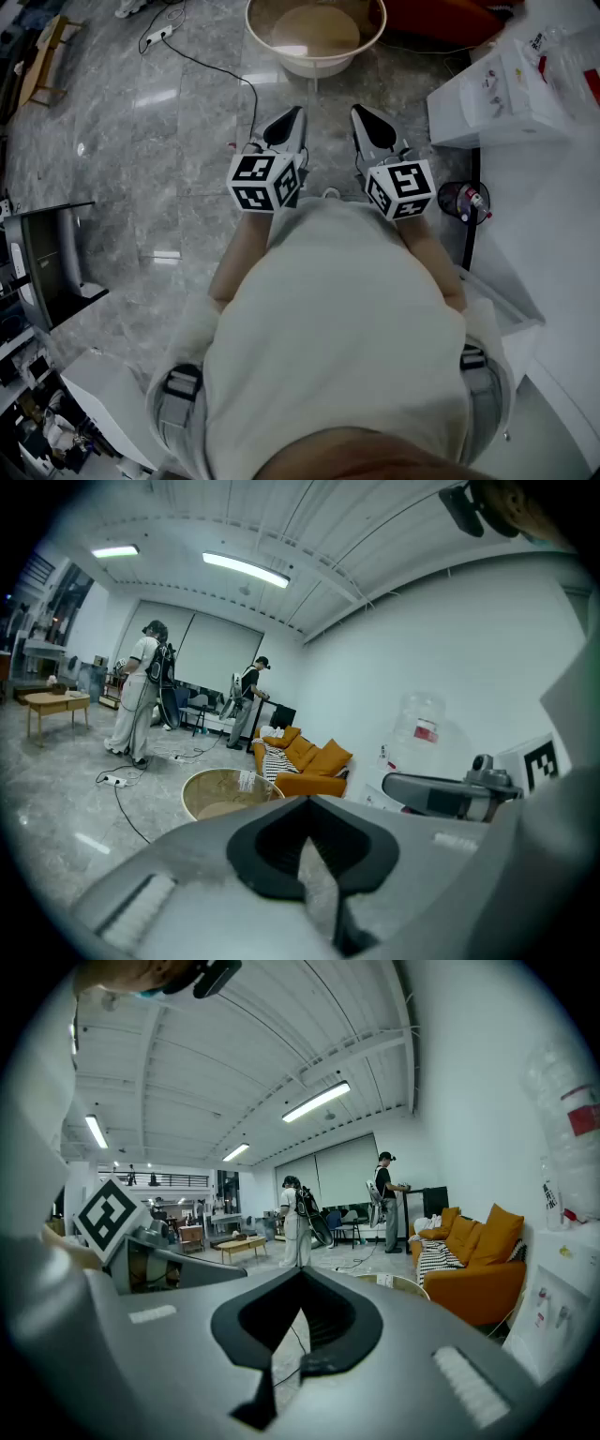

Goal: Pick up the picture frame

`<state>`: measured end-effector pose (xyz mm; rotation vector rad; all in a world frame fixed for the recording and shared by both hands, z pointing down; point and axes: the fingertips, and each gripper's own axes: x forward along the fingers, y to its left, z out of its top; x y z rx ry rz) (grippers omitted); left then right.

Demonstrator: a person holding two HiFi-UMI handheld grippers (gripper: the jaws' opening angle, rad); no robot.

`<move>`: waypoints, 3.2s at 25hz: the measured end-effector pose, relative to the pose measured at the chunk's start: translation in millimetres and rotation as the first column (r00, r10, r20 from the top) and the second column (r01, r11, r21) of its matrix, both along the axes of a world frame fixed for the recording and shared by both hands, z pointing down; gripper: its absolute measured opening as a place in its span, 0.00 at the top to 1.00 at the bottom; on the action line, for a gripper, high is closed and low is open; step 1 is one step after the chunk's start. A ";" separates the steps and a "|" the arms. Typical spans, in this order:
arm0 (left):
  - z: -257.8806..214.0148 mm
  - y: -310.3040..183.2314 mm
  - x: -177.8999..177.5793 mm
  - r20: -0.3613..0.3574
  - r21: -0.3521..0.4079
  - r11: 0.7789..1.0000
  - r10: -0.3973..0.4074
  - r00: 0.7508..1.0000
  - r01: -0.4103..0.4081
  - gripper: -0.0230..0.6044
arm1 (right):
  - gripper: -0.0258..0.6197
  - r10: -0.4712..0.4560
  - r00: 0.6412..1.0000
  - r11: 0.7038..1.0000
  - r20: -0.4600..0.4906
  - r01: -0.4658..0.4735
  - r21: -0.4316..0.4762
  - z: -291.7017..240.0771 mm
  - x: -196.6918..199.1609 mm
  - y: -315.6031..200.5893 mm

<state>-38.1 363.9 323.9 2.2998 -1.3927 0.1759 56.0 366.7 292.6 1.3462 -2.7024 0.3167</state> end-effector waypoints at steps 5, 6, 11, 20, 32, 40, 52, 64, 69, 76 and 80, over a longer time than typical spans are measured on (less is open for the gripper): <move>2.8 1.8 8.5 -0.006 -0.008 1.000 0.011 1.000 -0.011 0.96 | 0.96 -0.001 1.000 1.000 -0.005 0.001 0.005 0.8 6.8 -0.9; 3.0 1.8 10.5 -0.005 -0.007 1.000 0.014 1.000 -0.015 0.96 | 0.96 -0.001 1.000 1.000 -0.004 0.001 0.006 0.9 8.5 -1.7; 5.9 0.8 15.8 0.001 -0.011 1.000 0.006 1.000 -0.006 0.96 | 0.96 0.002 1.000 1.000 -0.015 -0.002 0.022 1.4 14.0 -4.2; 11.1 -16.6 11.6 -0.038 -0.042 0.999 -0.014 0.999 0.012 0.96 | 0.96 0.012 1.000 1.000 -0.017 -0.012 -0.012 9.2 17.7 -20.7; 30.9 -99.9 12.3 -0.011 -0.074 0.997 0.031 0.999 -0.032 0.96 | 0.96 0.037 0.999 0.997 -0.016 -0.038 -0.071 28.4 17.4 -104.6; 25.3 -187.3 0.9 -0.003 -0.089 0.993 0.076 0.997 -0.076 0.96 | 0.96 0.055 0.998 0.995 -0.006 -0.055 -0.078 19.0 -0.4 -195.2; 20.6 -322.3 -29.5 -0.003 -0.090 0.986 0.139 0.990 -0.139 0.96 | 0.96 0.093 0.996 0.993 0.000 -0.093 -0.075 10.0 -35.0 -327.9; 38.0 -401.9 -44.6 0.010 -0.108 0.978 0.180 0.984 -0.178 0.96 | 0.96 0.136 0.991 0.986 -0.010 -0.137 -0.099 24.8 -44.7 -403.6; 50.4 -419.4 -46.9 0.016 -0.132 0.976 0.175 0.984 -0.172 0.96 | 0.96 0.124 0.992 0.986 -0.014 -0.125 -0.112 32.1 -47.2 -423.0; 78.0 -447.3 -37.5 0.004 -0.174 0.977 0.130 0.992 -0.127 0.96 | 0.96 0.061 0.997 0.991 -0.051 -0.067 -0.112 52.3 -38.3 -452.7; 102.2 -464.5 -28.7 0.015 -0.210 0.974 0.094 0.995 -0.089 0.96 | 0.96 0.025 0.997 0.989 -0.069 -0.035 -0.143 74.0 -24.2 -472.5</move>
